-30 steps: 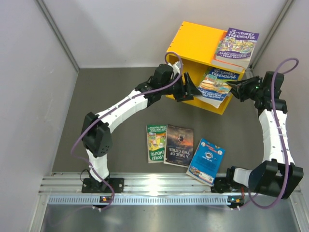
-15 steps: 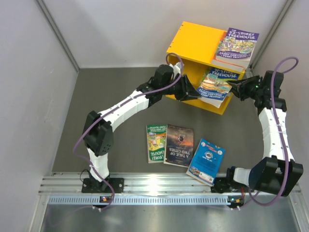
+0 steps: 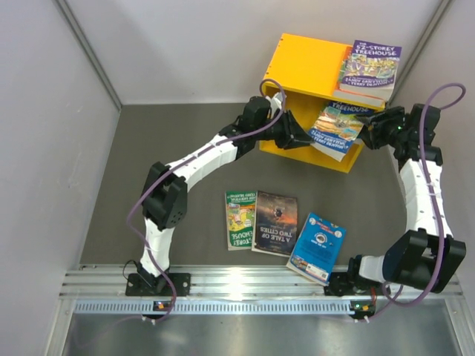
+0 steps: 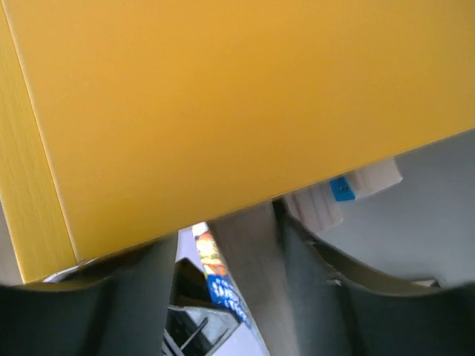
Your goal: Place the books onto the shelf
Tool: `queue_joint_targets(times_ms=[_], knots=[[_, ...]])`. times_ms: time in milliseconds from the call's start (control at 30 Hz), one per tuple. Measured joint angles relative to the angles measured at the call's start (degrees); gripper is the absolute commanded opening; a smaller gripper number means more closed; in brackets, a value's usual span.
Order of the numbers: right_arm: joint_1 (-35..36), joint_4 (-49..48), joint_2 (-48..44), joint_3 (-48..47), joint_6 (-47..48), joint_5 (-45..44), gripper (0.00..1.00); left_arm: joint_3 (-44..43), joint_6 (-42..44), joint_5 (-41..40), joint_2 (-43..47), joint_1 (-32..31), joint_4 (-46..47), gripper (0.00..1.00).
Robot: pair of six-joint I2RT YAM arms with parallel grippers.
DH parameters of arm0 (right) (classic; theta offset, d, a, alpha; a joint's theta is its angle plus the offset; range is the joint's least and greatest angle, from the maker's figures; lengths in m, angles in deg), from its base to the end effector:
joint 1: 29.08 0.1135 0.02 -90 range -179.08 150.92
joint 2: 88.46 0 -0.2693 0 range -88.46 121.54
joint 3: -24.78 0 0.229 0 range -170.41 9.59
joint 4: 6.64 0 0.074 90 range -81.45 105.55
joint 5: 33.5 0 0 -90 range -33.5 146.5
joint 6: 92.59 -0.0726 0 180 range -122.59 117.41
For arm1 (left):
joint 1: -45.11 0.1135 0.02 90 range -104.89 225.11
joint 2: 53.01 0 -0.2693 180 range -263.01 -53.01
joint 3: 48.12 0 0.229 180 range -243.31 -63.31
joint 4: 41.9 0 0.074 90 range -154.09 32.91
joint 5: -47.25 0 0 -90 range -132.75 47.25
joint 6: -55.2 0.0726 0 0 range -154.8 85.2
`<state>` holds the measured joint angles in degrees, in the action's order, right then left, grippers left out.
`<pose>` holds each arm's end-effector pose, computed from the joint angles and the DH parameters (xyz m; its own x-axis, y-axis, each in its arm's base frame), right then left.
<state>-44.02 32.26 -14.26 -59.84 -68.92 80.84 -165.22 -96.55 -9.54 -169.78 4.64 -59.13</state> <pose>0.2928 -0.0472 0.3472 -0.2904 0.9412 -0.1729 0.3757 0.2783 0.8839 0.3540 -0.3543 0.3161 -0.9342 -0.1717 -0.3126 0.2509 0.3065 -0.9182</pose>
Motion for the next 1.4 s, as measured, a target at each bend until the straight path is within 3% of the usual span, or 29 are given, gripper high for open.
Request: queue_joint_targets(times_ms=[100,400,467,833,1033,1133,1267,1300,1400], knots=[[-0.2,-0.2,0.5,-0.9,-0.8,0.5,0.73,-1.3,-1.5,-0.2,-2.1,0.1,2.1,0.0],[-0.3,-0.1,-0.4,-1.5,-1.0,2.6,0.9,-3.4,-5.3,-2.7,-4.0,-0.4,4.0,0.0],[-0.3,0.0,-2.0,-1.1,-0.9,3.1,1.0,-4.4,-6.0,-3.6,-4.7,-0.6,3.9,0.0],[-0.3,7.4,-20.3,3.1,2.1,8.8,1.0,-16.4,-9.2,-10.8,-13.2,-2.6,3.9,0.0],[-0.4,13.0,-25.2,3.1,6.4,10.7,1.0,-26.7,-11.0,-12.0,-20.6,-3.3,3.9,0.0],[-0.5,15.4,-26.2,3.5,8.4,11.1,1.0,-30.0,-12.0,-12.1,-23.4,-3.4,4.8,0.08],[-0.5,18.2,-26.4,3.5,10.8,11.4,1.0,-30.1,-13.2,-11.7,-24.3,-3.5,6.7,0.36],[-0.5,18.8,-26.4,3.5,11.4,11.4,1.0,-29.8,-13.2,-11.6,-24.2,-3.5,7.1,0.49],[-0.5,19.6,-26.4,3.5,12.5,11.3,1.0,-24.7,-12.8,-9.9,-22.2,-3.6,9.0,0.67]])
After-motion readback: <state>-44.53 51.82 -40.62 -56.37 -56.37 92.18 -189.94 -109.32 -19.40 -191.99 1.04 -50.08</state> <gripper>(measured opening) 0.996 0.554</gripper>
